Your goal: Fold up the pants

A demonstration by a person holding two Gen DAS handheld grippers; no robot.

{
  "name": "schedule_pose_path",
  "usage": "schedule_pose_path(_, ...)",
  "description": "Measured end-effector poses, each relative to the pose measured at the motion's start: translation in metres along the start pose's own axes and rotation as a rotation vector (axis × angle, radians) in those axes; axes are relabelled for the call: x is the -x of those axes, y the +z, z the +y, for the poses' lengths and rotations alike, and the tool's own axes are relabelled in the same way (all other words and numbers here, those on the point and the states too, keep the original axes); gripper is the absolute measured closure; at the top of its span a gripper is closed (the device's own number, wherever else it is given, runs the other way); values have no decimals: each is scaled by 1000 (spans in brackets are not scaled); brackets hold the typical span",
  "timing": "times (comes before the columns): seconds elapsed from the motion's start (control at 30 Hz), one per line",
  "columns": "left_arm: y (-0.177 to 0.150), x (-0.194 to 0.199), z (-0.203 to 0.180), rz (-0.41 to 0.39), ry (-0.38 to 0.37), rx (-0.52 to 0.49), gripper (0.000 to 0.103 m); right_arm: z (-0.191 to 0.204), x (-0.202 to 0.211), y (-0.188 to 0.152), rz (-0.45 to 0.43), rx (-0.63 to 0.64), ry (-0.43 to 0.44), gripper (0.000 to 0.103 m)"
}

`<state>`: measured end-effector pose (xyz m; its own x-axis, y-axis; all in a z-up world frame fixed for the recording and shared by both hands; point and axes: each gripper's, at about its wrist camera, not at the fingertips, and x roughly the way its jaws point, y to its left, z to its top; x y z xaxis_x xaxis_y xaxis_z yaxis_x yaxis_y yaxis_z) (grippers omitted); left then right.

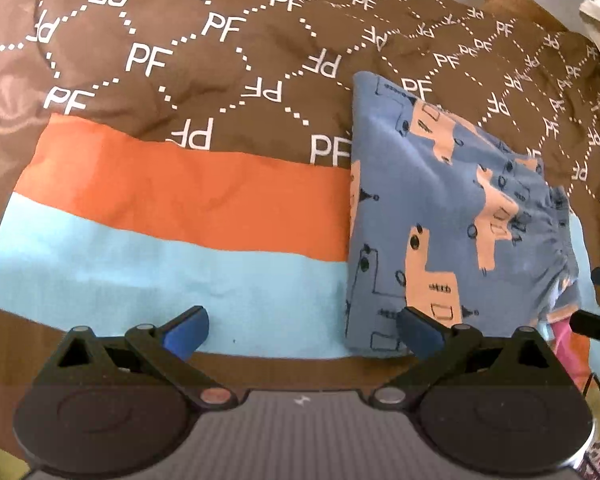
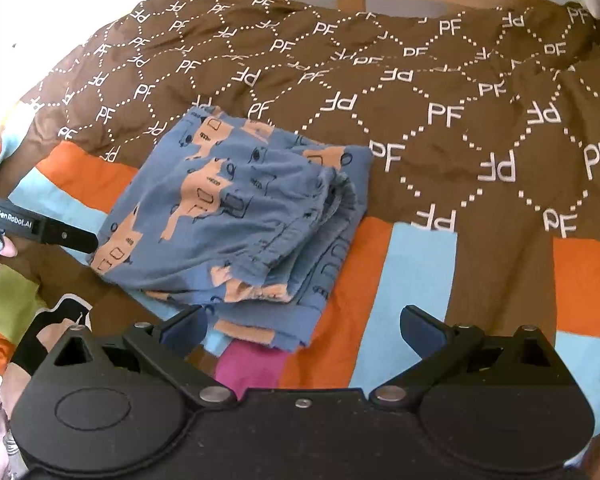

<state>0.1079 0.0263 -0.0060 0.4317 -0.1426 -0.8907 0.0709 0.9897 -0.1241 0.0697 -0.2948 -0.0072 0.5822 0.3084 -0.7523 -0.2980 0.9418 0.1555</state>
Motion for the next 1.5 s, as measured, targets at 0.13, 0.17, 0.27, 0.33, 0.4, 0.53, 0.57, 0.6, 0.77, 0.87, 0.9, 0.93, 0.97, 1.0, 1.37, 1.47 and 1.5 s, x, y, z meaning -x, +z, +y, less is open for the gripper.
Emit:
schedule_pose_path(0.13, -6, 3, -4, 5, -12, -38, 0, -1, 0, -3, 10, -32, 14, 1)
schedule_pose_path(0.17, -8, 4, -5, 6, -25, -47, 0, -1, 0, -4, 12, -40, 17, 1)
schedule_pose_path(0.27, -13, 9, -6, -15, -57, -74, 0, -2, 2, -8, 3, -74, 28, 1)
schedule_pose_path(0.33, -15, 13, -8, -51, -70, -97, 0, -1, 3, -10, -4, -82, 59, 1)
schedule_pose_path(0.4, -13, 16, -11, -73, -87, -123, 0, 0, 4, -8, -18, -74, 75, 1)
schedule_pose_path(0.53, -7, 13, -16, -85, -107, -139, 0, -5, 3, 2, -46, -69, 63, 1)
schedule_pose_path(0.57, -5, 10, -17, -82, -106, -133, 0, -7, 1, 4, -52, -75, 59, 1)
schedule_pose_path(0.6, -4, 6, -18, -80, -107, -125, 0, -10, 0, 7, -58, -83, 63, 1)
schedule_pose_path(0.77, 0, -6, -18, -61, -150, -63, 0, -24, -13, 23, -90, -116, 119, 1)
schedule_pose_path(0.87, 1, -8, -18, -94, -177, -53, 0, -31, -24, 36, -116, -97, 153, 1)
schedule_pose_path(0.9, 1, -9, -18, -109, -188, -59, 0, -34, -28, 41, -118, -96, 160, 1)
schedule_pose_path(0.93, 2, -10, -19, -122, -199, -68, 0, -38, -33, 45, -118, -104, 169, 1)
schedule_pose_path(0.97, 3, -12, -19, -132, -211, -79, 0, -42, -38, 50, -120, -116, 183, 1)
schedule_pose_path(1.0, 4, -15, -20, -138, -219, -88, 0, -46, -43, 54, -120, -130, 201, 1)
schedule_pose_path(1.37, 2, -30, -21, -206, -292, -138, 0, -81, -74, 72, -137, -287, 392, 6)
schedule_pose_path(1.47, 4, -31, -17, -187, -357, -119, 0, -79, -77, 70, -122, -276, 454, 7)
schedule_pose_path(1.5, 4, -32, -15, -181, -365, -113, 0, -78, -78, 70, -115, -265, 461, 7)
